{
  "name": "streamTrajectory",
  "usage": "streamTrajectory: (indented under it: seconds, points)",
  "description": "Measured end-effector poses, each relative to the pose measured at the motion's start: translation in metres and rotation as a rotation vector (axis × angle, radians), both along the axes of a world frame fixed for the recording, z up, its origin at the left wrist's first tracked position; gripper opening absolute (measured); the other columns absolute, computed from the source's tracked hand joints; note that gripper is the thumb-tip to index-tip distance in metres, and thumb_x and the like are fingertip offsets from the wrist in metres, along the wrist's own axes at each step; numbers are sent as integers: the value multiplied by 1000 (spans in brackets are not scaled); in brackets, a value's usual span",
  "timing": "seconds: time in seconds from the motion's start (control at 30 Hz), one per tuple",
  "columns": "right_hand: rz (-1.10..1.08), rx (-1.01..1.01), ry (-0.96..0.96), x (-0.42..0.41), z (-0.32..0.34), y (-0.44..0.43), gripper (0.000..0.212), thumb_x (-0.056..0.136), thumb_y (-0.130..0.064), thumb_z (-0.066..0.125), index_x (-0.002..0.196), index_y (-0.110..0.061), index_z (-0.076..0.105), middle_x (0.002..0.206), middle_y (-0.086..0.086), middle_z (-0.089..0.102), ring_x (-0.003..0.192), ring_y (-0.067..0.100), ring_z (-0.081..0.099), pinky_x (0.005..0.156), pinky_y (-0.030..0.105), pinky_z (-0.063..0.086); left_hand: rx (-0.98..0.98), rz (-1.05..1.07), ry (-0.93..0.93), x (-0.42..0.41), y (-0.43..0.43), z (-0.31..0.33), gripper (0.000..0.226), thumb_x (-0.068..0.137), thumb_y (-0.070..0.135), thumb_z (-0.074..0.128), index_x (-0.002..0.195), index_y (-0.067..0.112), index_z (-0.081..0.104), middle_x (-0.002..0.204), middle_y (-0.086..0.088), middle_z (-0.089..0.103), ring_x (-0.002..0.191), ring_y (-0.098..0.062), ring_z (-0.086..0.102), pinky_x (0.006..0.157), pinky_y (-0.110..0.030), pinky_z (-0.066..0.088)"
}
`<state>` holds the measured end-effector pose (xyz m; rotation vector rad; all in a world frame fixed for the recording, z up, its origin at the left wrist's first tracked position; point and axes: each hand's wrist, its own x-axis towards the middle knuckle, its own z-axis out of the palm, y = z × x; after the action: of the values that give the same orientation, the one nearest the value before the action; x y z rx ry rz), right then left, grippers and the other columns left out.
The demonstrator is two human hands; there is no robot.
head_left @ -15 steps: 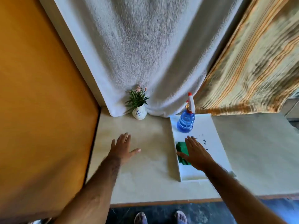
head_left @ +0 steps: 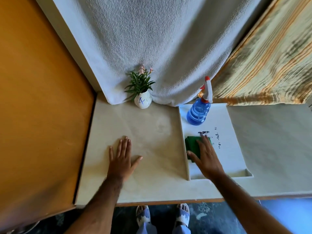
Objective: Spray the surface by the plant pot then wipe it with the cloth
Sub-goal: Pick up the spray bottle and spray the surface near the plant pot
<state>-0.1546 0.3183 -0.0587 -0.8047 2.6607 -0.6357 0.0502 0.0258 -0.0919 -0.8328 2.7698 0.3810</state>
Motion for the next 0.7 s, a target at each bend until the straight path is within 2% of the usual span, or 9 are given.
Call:
streamTrajectory:
  seconds: [0.1,0.17,0.27,0.33,0.4,0.47,0.57,0.63,0.7]
  points:
    - [-248,-249,-32,-45,27,-27,95,86,-68,55,155,-7,30,168,11,23,154,20,18,125,46,23,5,-13,27,-2,1,-3,113,87,86,-7,165,9,20,175,-13,19,161,-35,23,127,-70,18]
    - [-362,-447,-78,-79,48,-45,103,83,-68,67,159,-15,23,166,4,27,147,9,24,122,38,26,9,-22,32,-1,2,-4,112,88,86,-5,164,9,21,174,-13,19,160,-36,24,127,-71,20]
    - [-305,-676,-90,-120,74,-73,99,74,-60,83,154,-28,34,150,-9,47,133,5,47,110,30,39,-17,-25,46,1,2,-8,110,89,86,-3,165,10,19,175,-12,19,160,-35,24,127,-70,20]
    - [-182,-741,-60,-140,82,-88,82,76,-41,90,144,-38,45,127,3,62,109,17,62,95,37,52,-30,-30,35,0,2,-9,108,90,85,-2,165,10,17,175,-13,19,160,-35,24,128,-70,21]
    - [-147,-780,-133,-151,79,-96,75,78,-23,89,140,-39,51,112,4,69,97,16,67,87,37,56,-42,-37,44,0,2,-8,106,91,84,2,164,10,20,174,-13,23,159,-35,26,127,-70,23]
    - [-160,-797,-180,-154,71,-98,62,80,-15,85,135,-30,61,97,1,74,85,13,70,82,32,57,-57,-43,48,0,4,-9,102,93,82,11,163,9,24,172,-14,26,158,-35,29,125,-70,27]
    - [-214,-850,-139,-151,61,-103,42,87,-10,77,125,-27,66,84,20,69,74,34,70,74,38,60,-84,-35,51,1,3,-13,99,95,80,17,163,9,28,172,-13,29,157,-34,32,124,-70,31]
    - [-270,-865,-96,-148,63,-108,30,90,-8,72,115,-23,68,77,7,73,74,38,73,74,41,61,-98,-32,54,2,3,-16,99,96,81,14,164,10,26,173,-11,27,158,-32,29,124,-69,30]
    - [-293,-859,-88,-145,69,-113,23,91,-6,70,109,-19,69,70,-6,72,65,25,73,70,33,59,-104,-25,56,3,2,-19,99,96,81,15,164,11,26,174,-10,26,159,-30,27,125,-68,31]
